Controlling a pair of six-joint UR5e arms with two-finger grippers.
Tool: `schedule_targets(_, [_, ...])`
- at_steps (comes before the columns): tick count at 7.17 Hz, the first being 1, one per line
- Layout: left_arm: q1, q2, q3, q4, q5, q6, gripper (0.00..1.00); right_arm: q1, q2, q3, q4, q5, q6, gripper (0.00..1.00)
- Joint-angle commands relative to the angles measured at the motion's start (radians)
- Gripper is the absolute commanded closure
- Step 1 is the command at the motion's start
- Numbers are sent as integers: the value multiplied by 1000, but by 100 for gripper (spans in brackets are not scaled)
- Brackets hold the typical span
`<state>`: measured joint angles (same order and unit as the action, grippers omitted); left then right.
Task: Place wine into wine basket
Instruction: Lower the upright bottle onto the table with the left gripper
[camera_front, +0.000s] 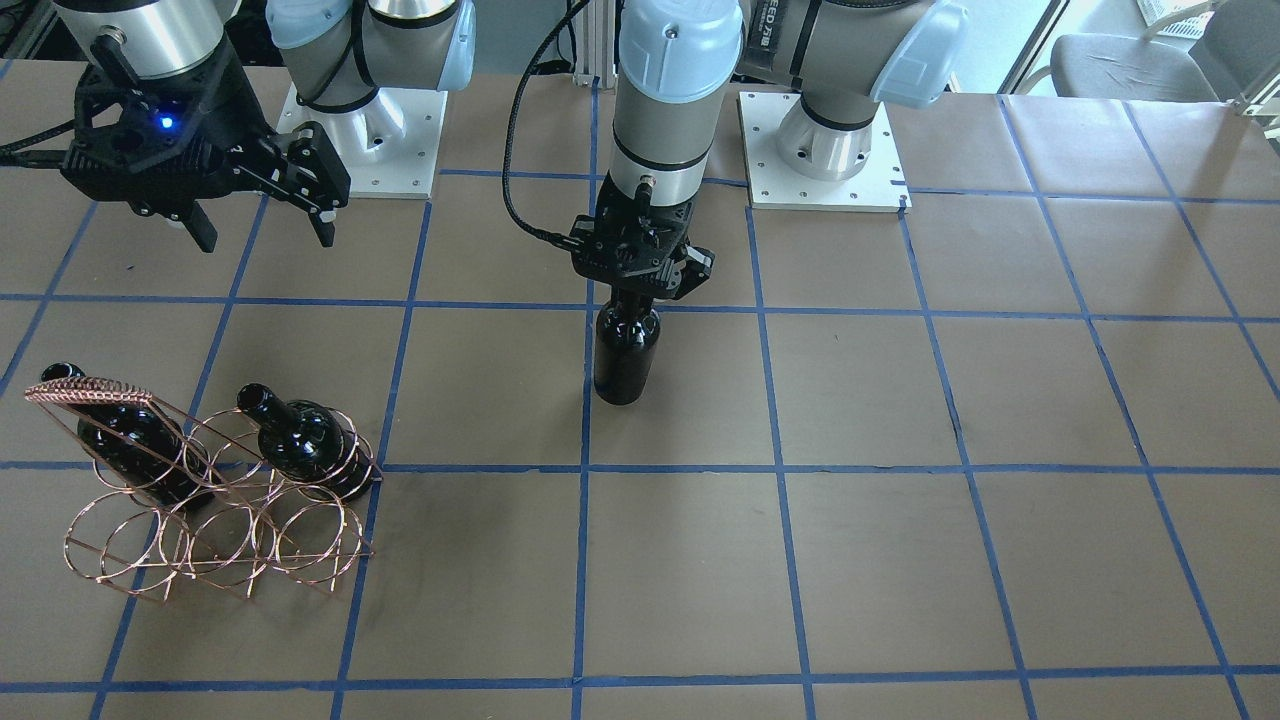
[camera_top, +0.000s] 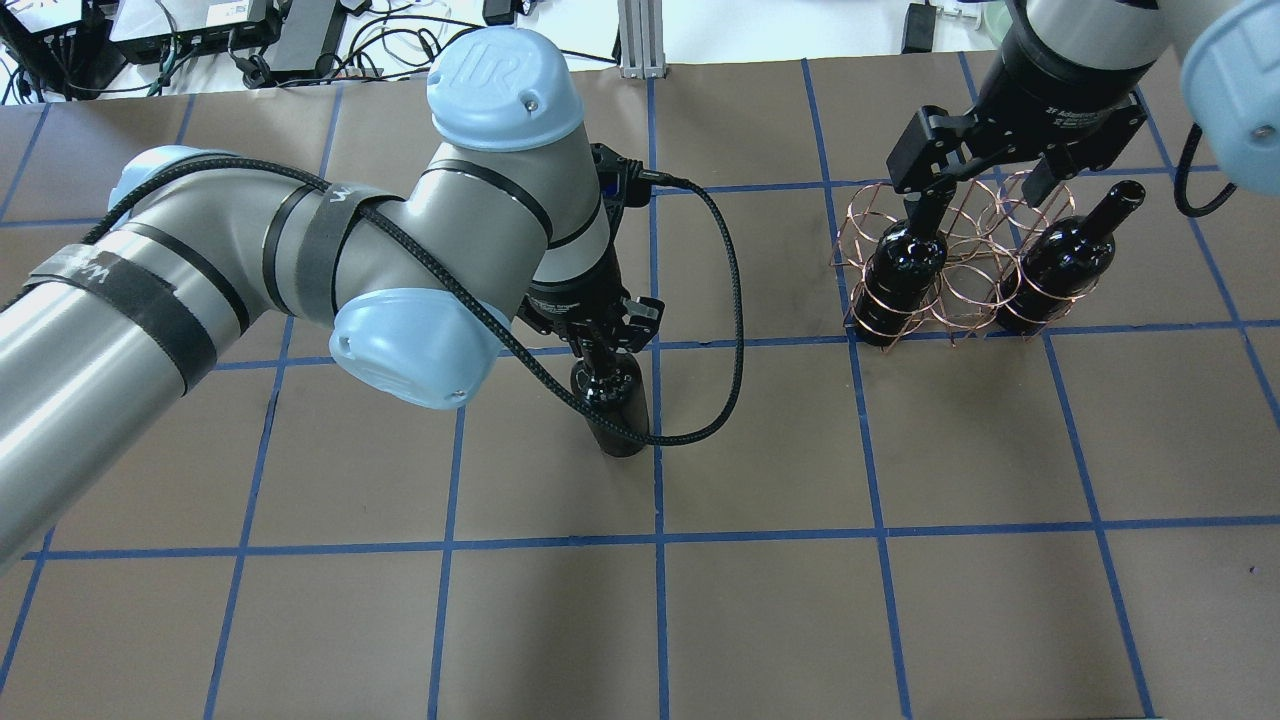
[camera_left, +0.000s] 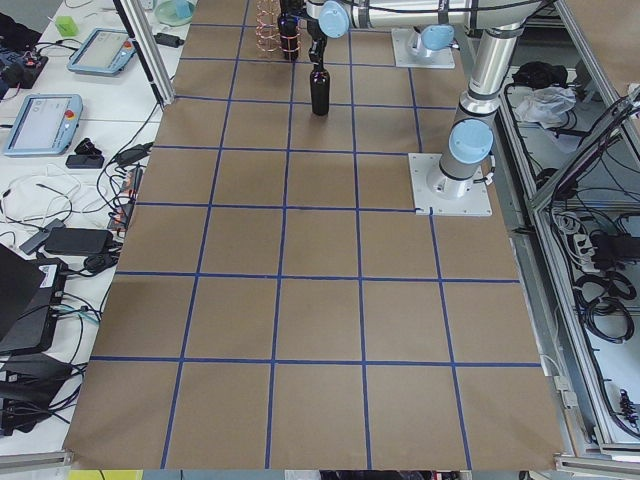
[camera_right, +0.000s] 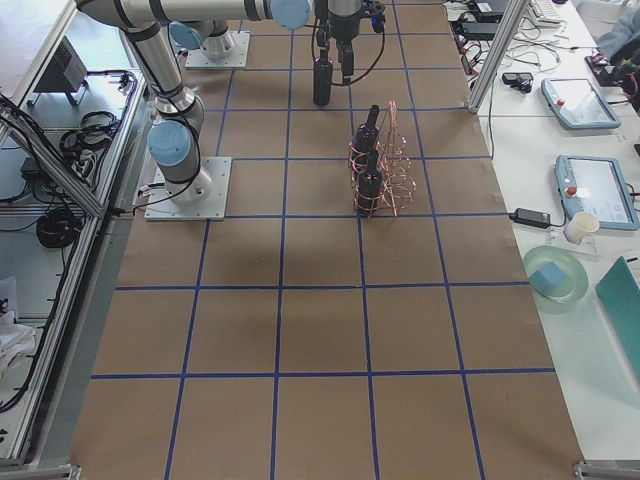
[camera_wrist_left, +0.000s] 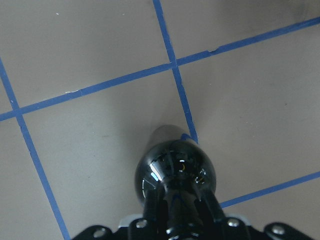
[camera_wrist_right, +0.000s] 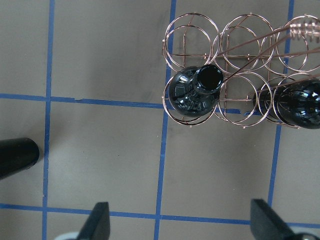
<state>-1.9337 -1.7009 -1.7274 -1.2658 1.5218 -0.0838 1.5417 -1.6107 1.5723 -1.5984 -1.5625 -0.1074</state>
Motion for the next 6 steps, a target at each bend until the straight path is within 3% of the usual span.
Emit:
schedule_targets(1, [1,-8,-1,3,-2,-11,73,0,0,0,0,1,-2,0])
schedule_targets(2, [1,-13,2,6,-6,-23,33,0,0,0,0,-1,-2,0])
schedule_targets(3, [1,-10,9,6,-3,-24,0,0,0,0,0,-1,0,0])
schedule_targets(6, [18,13,119,-80,-3,-22,0,0,0,0,-5,-2,0,0])
